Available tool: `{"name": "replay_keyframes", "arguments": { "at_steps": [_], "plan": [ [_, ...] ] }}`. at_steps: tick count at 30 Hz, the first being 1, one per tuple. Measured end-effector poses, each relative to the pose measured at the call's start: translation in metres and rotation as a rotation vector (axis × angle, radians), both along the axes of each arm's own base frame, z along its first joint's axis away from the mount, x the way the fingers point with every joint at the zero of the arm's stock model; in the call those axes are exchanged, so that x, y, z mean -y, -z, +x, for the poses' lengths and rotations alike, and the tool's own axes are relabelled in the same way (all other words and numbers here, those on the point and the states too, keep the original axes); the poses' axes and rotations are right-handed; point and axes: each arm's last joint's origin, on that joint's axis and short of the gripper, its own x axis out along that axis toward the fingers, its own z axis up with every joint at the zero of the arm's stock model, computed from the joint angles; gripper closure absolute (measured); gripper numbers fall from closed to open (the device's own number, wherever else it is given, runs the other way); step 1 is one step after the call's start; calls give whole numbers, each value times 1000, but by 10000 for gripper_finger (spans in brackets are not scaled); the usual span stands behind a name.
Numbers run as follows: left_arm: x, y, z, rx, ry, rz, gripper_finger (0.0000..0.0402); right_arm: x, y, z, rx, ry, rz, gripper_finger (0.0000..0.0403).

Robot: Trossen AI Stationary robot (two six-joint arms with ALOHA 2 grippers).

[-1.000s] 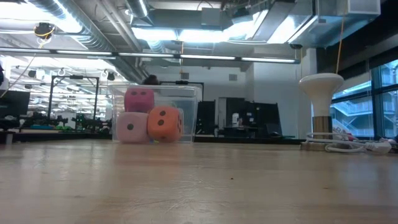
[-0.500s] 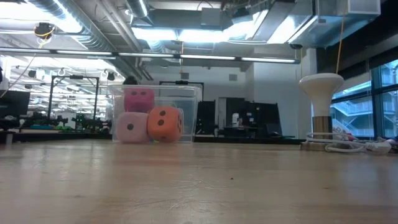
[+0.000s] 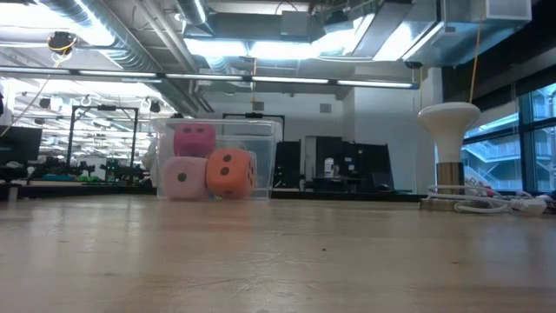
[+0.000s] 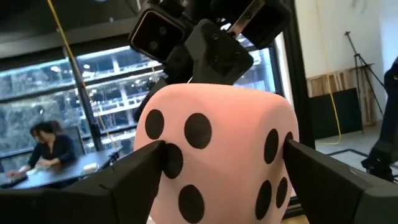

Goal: Pick & Place Dice
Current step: Put the large pink dice into the transparent bin

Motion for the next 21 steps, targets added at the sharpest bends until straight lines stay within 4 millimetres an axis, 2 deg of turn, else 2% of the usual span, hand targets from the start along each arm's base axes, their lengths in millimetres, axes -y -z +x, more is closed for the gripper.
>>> {"name": "replay_keyframes", "arguments": {
  "at_steps": [9,14,21],
  "plan": [
    [9,2,3,9,15,58,172,-3,3,8,3,-51,0,274],
    [9,2,3,8,21,57,244,-2,3,8,5,-51,-3,274],
    [9,2,3,3,64,65,249,-3,3,8,-2,-58,-21,274]
  ]
}}
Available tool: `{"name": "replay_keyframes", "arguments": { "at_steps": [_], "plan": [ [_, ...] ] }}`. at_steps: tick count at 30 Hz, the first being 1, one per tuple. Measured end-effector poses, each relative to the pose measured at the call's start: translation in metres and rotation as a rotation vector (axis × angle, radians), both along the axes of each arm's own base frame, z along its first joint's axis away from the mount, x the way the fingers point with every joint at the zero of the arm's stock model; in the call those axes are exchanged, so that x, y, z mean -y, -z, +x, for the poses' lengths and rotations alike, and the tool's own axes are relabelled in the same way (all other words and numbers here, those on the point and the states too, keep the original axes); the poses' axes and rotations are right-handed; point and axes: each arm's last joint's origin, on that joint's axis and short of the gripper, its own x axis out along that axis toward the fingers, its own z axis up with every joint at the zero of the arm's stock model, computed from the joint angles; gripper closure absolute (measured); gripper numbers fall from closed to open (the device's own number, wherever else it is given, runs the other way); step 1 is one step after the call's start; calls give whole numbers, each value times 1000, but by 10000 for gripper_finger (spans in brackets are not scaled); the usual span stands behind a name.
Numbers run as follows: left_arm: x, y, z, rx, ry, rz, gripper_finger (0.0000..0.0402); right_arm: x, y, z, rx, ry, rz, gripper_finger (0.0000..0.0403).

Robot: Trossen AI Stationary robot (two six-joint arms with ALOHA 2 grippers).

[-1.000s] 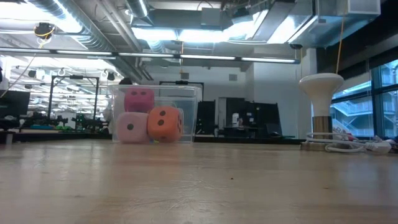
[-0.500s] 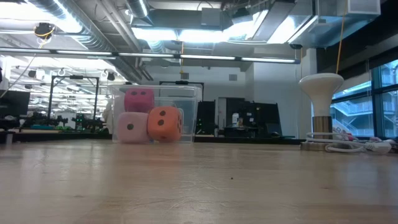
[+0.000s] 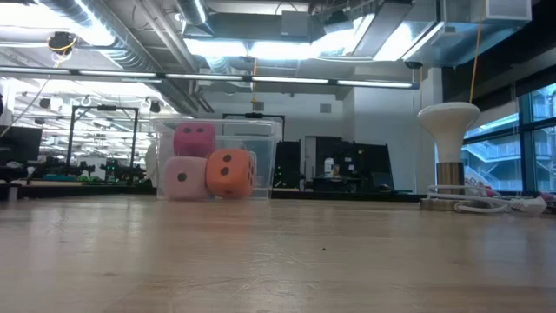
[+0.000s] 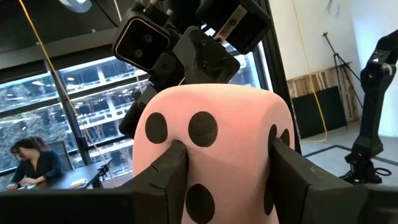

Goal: Pick & Place Dice
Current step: Put the large pink dice into the transparent bin

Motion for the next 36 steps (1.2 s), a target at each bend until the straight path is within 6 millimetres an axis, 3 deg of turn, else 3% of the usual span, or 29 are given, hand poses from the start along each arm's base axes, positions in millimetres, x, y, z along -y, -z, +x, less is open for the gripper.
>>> {"name": "replay_keyframes", "arguments": {
  "at_steps": [4,10,15,27,36],
  "plan": [
    [0,3,0,-30,5,-8,252,0,2,0,-23,2,-7,261],
    [0,8,2,-77,10,-24,275,0,10,0,-82,10,-3,116],
    [0,9,3,-79,14,-26,276,0,12,1,-91,19,-9,48],
    [0,13,1,-142,16,-19,277,1,16,0,-133,41,-32,42],
    [-6,6,-11,-146,-8,-45,279,3,17,-1,-141,65,-23,42]
  ]
}}
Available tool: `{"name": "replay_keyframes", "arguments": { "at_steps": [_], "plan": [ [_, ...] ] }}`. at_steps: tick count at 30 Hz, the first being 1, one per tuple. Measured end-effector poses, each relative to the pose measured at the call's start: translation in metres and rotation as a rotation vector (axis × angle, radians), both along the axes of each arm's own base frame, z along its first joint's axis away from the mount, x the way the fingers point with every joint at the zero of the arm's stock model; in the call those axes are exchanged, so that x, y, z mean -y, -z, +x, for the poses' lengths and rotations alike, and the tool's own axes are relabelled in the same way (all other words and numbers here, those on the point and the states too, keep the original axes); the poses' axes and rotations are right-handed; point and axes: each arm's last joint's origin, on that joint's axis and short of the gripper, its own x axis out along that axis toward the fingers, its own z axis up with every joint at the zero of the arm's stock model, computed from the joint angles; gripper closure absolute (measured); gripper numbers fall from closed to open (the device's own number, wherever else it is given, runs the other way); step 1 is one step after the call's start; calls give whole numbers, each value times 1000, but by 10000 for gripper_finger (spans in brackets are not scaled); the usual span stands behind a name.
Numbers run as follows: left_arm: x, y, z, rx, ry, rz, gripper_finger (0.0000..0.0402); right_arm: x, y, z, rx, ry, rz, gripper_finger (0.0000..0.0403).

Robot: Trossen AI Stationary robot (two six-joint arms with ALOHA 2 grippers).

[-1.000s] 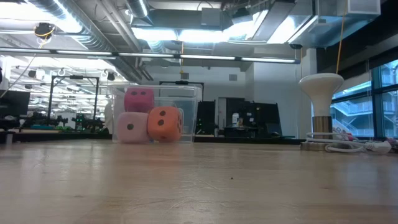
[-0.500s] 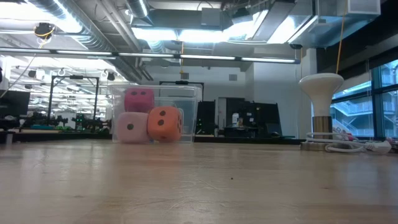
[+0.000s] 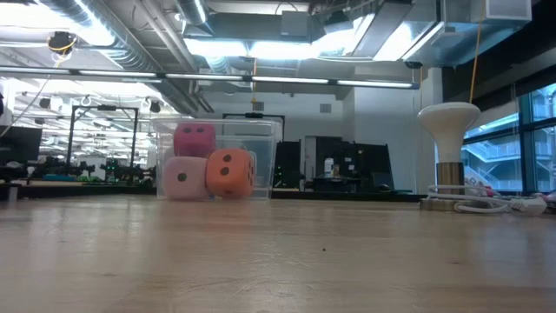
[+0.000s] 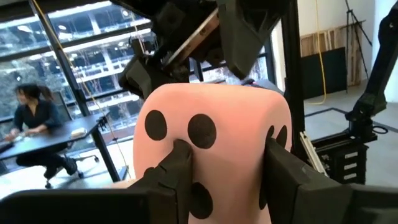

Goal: Pick & Place Dice
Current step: Put the large pink dice into the transparent bin

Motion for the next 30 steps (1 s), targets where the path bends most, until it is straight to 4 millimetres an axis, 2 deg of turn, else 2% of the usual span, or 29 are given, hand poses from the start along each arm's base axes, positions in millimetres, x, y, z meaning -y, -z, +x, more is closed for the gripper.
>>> {"name": "replay_keyframes", "arguments": {
  "at_steps": [13,18,23,30],
  "plan": [
    [-3,5,-6,-83,-14,-10,291,2,-6,-6,19,12,-3,42],
    [-9,9,-8,-124,-86,-5,316,5,-7,-12,8,46,-25,42],
    [-37,12,-20,-206,-189,-118,316,3,-11,-32,-31,103,-46,42],
    [-98,18,-52,-296,-293,-304,317,-5,-2,-66,-167,214,-90,42]
  ]
}}
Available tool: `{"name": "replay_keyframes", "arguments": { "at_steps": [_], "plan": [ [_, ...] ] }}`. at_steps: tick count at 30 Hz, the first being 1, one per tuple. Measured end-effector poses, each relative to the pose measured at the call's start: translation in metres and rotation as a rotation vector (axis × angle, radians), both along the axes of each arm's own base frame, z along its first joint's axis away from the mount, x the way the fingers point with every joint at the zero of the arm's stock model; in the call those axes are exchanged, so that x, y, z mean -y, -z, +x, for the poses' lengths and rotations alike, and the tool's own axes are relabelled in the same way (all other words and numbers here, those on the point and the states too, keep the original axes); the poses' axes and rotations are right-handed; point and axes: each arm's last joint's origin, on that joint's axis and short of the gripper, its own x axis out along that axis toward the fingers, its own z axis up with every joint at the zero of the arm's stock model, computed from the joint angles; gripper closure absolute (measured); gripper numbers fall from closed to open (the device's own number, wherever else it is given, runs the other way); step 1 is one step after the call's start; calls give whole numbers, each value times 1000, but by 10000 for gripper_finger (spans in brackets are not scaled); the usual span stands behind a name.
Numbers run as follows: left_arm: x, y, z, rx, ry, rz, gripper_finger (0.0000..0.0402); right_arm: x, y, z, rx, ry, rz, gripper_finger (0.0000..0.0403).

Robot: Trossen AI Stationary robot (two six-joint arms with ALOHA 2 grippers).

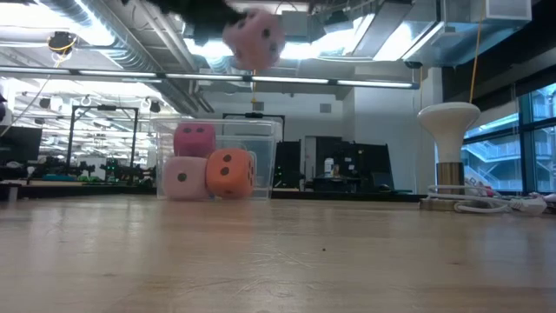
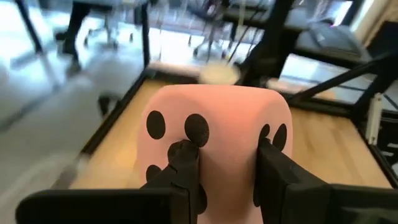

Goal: Pick & Place Dice
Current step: Put the large pink dice into the transparent bin

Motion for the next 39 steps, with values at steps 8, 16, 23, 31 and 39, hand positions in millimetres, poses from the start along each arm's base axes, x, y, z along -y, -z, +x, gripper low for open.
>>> {"name": "replay_keyframes", "arguments": {
  "at_steps": [8,16,23,31,39],
  "plan": [
    [-65,27,-21,-105,-74,-148,318,-16,18,-17,-124,13,-38,42],
    [-92,55,-12,-208,-39,-102,318,-32,66,-19,-231,69,-8,70],
    [-107,71,-1,-308,-71,-60,318,-39,85,-22,-244,117,12,99],
    [-112,76,12,-395,-76,71,319,-42,86,-22,-220,122,6,118],
    [-106,84,21,-463,-52,106,324,-43,86,-22,-220,122,5,123]
  ]
}}
